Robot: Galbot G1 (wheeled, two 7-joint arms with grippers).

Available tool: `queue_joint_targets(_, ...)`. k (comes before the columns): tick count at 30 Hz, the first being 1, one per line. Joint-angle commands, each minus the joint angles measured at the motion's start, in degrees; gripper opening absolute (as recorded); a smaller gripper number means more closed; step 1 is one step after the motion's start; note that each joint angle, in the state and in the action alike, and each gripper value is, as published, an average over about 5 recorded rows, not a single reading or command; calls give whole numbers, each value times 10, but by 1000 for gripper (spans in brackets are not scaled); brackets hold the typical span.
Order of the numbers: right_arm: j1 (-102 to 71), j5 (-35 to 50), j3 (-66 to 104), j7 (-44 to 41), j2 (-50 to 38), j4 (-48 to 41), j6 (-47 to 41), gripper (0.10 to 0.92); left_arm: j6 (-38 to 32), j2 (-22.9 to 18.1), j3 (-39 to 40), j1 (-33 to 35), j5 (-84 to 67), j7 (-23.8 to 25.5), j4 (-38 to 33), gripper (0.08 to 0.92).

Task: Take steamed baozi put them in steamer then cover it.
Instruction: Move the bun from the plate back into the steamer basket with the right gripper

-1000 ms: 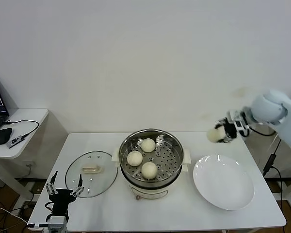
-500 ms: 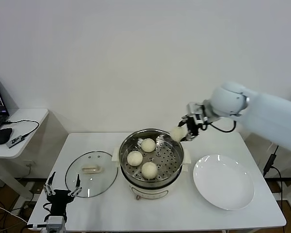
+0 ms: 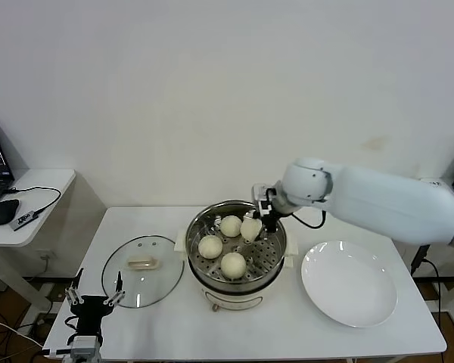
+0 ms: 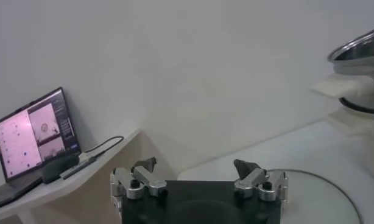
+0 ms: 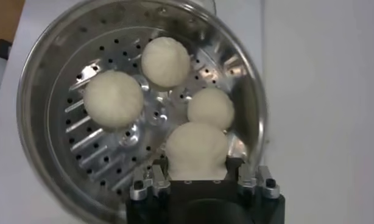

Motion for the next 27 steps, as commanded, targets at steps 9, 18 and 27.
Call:
queue_joint_targets(9,-41,-41,-8,25,32,-28,-33,594,0,-1,1,-3,0,0,4,823)
queue_joint_targets(18,-31,-29,13,23,19,-12,-37,645,0,-1,1,-2,1,0,3,823)
queue_joint_targets(27,-4,-7,66,24,-53,61,-32,818,1,-2,7,-5,1,1,0,823)
